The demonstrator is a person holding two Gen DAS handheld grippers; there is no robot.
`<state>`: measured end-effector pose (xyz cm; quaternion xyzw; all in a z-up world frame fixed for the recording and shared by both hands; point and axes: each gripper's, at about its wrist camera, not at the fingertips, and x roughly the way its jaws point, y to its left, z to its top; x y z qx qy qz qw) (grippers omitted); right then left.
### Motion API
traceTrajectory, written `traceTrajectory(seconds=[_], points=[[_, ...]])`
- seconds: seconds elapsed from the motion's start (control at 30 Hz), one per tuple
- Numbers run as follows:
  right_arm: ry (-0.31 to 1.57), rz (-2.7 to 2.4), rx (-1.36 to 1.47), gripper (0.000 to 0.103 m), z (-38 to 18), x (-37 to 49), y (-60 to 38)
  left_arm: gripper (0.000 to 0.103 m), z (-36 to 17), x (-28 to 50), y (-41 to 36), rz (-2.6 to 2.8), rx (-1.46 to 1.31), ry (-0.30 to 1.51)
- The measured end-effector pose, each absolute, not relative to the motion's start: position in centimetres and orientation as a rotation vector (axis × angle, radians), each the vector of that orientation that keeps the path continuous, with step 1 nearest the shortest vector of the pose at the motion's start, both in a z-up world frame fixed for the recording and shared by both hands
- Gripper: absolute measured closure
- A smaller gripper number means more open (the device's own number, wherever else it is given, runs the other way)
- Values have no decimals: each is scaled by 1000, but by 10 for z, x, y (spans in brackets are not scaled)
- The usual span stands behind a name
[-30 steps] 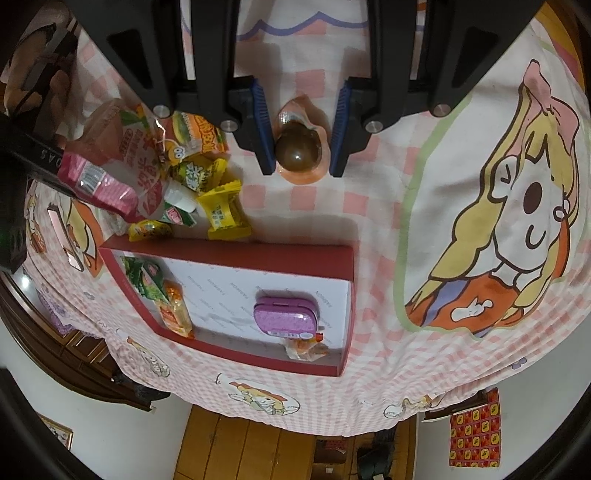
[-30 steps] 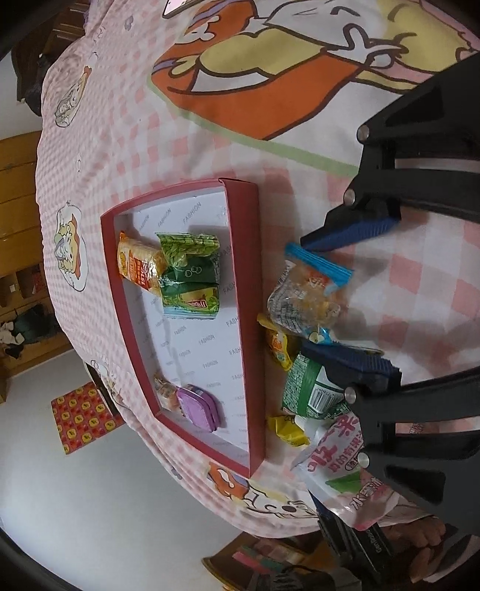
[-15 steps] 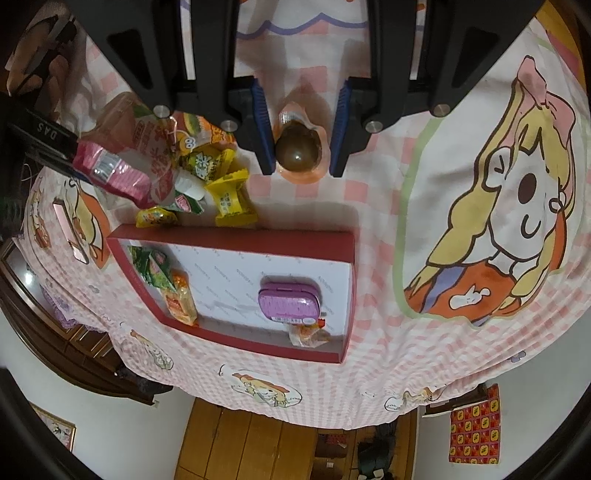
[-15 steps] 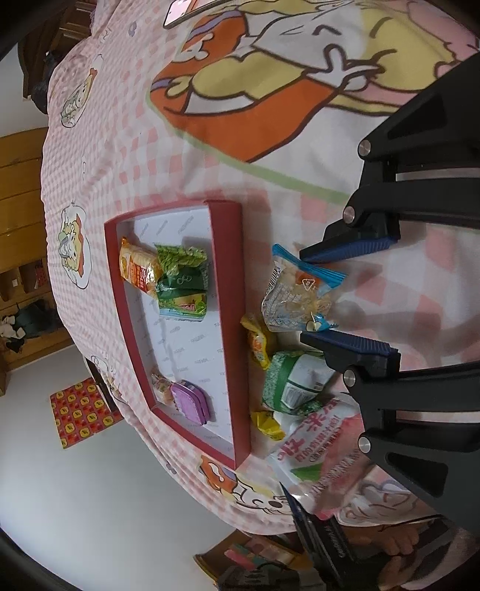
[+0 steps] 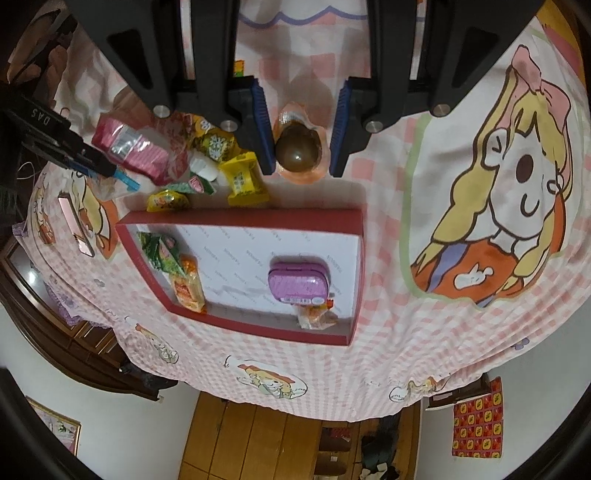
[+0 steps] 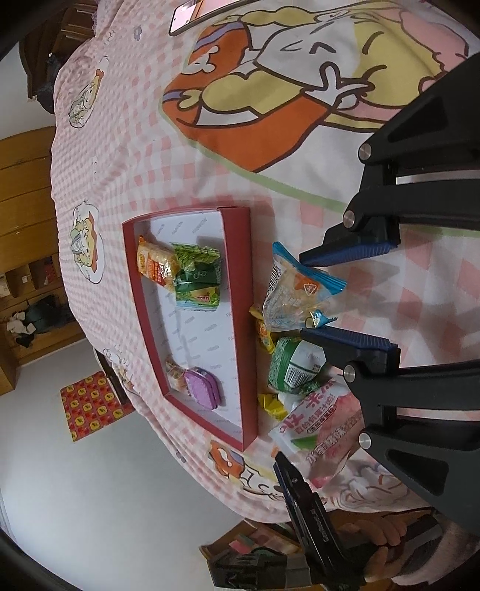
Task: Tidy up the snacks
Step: 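Carry the chocolate ball into the box with the left tool while the right tool carries the clear candy there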
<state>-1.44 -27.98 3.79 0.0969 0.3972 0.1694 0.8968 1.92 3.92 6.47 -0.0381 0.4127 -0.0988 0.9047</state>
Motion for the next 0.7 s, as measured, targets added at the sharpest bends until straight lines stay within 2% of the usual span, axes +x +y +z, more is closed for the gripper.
traceTrajectory(seconds=[0.7], points=[[787,375,197,70,53,-15,-278,72,86,46,36,-197,-80,798]])
